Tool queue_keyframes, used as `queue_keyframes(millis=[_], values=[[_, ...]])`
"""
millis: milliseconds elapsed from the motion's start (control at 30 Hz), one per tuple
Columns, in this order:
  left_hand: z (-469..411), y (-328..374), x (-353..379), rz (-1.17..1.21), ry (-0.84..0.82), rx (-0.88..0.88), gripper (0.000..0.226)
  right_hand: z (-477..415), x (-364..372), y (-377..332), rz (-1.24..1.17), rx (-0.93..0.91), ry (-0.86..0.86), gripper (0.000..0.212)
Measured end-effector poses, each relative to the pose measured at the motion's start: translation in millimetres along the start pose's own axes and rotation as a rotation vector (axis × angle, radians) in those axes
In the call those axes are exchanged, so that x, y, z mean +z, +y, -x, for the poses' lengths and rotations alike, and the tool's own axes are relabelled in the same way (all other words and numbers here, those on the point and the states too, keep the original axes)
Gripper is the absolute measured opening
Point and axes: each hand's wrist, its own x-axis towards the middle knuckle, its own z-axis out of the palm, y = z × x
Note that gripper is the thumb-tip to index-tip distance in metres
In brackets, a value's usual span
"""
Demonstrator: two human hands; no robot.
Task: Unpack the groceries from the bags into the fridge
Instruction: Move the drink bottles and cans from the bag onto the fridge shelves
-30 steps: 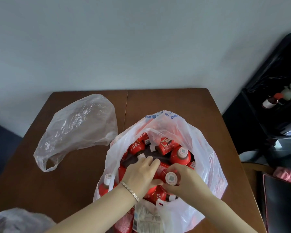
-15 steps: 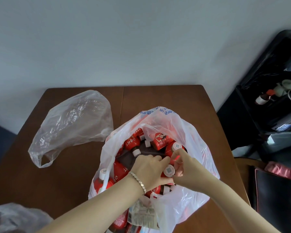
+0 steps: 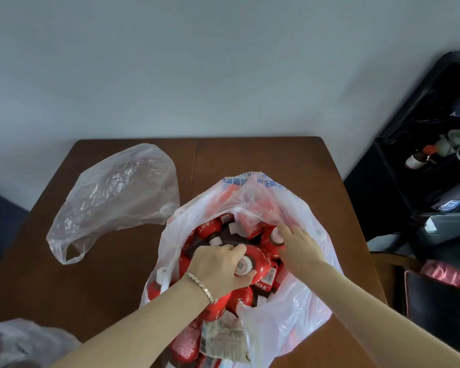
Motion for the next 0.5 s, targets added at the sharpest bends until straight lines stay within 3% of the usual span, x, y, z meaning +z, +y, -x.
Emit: queue_keyframes(millis=[100,200,367,500], values=[[1,1,-4,0.009,-0.025,-0.050,0.041,-14,6,-7,0.018,0.010,-0.024,0.055],[3,3,-1,-0.026,-0.029,-0.078,0.041,-18,4,-13,0.075,0.002,0.009,0.044],[15,-4,3,0.025,-0.104,-0.206,0.045,2,-1,-6,-0.350,0.064,0.093,0.019],[14,-8,-11,-0.010,-0.131,-0.331,0.051,37,-19,-3,-0.473,0.034,0.290,0.013]])
